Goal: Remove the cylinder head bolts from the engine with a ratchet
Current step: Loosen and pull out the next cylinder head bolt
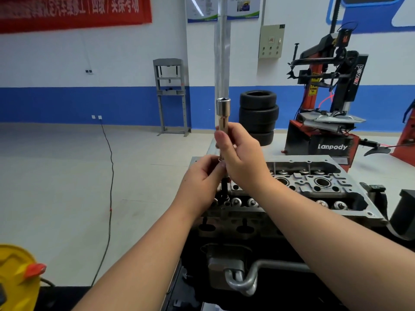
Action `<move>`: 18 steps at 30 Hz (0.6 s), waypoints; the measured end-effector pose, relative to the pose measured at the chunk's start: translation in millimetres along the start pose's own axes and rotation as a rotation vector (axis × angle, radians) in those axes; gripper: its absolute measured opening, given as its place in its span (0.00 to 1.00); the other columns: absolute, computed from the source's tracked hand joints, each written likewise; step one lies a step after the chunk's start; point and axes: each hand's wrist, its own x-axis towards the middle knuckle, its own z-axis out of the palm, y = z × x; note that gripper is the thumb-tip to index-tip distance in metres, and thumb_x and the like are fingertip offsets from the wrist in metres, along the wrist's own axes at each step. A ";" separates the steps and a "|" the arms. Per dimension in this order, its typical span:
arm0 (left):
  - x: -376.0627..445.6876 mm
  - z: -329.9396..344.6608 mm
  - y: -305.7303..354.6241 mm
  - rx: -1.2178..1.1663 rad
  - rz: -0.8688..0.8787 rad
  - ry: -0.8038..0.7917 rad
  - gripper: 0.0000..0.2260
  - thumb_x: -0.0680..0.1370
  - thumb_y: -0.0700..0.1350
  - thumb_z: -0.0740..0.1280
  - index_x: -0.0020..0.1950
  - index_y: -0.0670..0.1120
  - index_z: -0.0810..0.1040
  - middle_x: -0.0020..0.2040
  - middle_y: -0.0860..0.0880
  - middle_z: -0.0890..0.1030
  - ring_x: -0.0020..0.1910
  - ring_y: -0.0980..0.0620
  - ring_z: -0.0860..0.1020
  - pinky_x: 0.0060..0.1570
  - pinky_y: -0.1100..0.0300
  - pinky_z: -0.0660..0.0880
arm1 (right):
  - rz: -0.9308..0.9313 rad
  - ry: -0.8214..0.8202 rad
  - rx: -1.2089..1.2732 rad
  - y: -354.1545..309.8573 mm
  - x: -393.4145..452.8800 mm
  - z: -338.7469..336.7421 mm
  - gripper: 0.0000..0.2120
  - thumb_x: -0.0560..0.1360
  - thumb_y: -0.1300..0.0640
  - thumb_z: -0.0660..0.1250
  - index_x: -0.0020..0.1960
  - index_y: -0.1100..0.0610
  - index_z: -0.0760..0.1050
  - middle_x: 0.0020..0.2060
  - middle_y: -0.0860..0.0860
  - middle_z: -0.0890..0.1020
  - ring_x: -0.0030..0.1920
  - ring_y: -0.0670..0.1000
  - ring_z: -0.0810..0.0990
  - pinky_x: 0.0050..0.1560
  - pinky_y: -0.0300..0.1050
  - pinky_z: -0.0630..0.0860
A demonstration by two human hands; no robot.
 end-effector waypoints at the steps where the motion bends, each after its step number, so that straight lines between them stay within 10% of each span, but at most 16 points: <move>1: 0.3 -0.2 -1.2 0.002 -0.009 0.023 0.06 0.79 0.59 0.68 0.47 0.59 0.80 0.41 0.57 0.84 0.36 0.60 0.80 0.34 0.66 0.75 | -0.046 0.033 -0.060 5.1 -2.8 -0.1 0.08 0.81 0.53 0.66 0.53 0.58 0.77 0.40 0.51 0.80 0.42 0.51 0.80 0.45 0.56 0.78; 11: 3.3 -3.0 -3.9 -0.097 -0.046 -0.042 0.07 0.80 0.49 0.70 0.57 0.50 0.82 0.50 0.49 0.86 0.48 0.52 0.85 0.44 0.61 0.80 | -0.088 0.026 -0.172 21.6 -17.4 3.6 0.12 0.81 0.52 0.61 0.45 0.60 0.75 0.36 0.45 0.74 0.37 0.45 0.73 0.39 0.38 0.70; 18: 0.8 -3.1 0.1 -0.083 -0.025 -0.057 0.11 0.84 0.58 0.63 0.56 0.59 0.84 0.49 0.53 0.87 0.47 0.58 0.84 0.42 0.66 0.78 | -0.109 0.005 -0.080 24.1 -17.9 -0.5 0.15 0.82 0.49 0.57 0.47 0.58 0.75 0.41 0.49 0.75 0.41 0.49 0.74 0.43 0.47 0.74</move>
